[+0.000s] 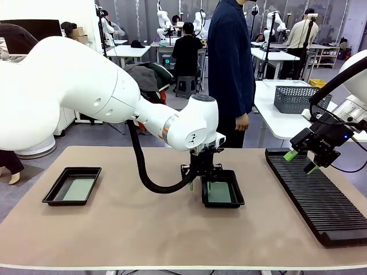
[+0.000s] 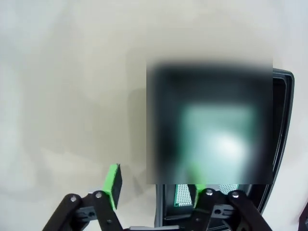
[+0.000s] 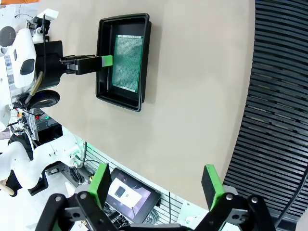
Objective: Inspect and transfer BCBs to ESD trays.
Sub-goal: Pick up the ESD tray and place it on the left side of the table.
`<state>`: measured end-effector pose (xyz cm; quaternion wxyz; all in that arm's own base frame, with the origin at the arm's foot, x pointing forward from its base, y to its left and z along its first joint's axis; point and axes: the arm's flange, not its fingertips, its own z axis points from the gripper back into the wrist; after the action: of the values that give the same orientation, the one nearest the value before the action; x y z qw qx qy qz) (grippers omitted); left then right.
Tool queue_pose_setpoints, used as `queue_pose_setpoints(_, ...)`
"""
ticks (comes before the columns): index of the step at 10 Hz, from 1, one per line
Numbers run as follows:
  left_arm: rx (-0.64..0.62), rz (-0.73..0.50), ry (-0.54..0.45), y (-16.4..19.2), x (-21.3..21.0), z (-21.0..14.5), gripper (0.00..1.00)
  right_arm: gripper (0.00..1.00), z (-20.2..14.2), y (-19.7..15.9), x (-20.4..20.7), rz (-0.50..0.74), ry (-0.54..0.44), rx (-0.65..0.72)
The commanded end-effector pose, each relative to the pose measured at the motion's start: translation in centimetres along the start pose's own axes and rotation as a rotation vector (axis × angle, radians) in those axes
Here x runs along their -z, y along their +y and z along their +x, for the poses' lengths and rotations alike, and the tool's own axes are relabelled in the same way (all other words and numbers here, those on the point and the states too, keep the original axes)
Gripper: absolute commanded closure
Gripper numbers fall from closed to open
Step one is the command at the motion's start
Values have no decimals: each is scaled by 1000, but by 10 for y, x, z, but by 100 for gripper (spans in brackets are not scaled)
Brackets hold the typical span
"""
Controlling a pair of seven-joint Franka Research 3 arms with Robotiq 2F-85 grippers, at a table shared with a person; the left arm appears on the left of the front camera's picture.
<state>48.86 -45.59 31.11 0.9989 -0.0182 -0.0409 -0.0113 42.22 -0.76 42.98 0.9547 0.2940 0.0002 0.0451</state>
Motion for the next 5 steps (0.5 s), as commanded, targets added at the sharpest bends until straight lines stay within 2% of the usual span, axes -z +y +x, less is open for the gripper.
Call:
queue_pose_setpoints(1, -15, 47, -20, -5, 1, 1, 39, 0, -3, 1, 1, 2, -9, 21)
queue_pose_setpoints(5, -12, 44, -24, -7, -1, 3, 62, 0, -3, 1, 1, 2, -9, 21)
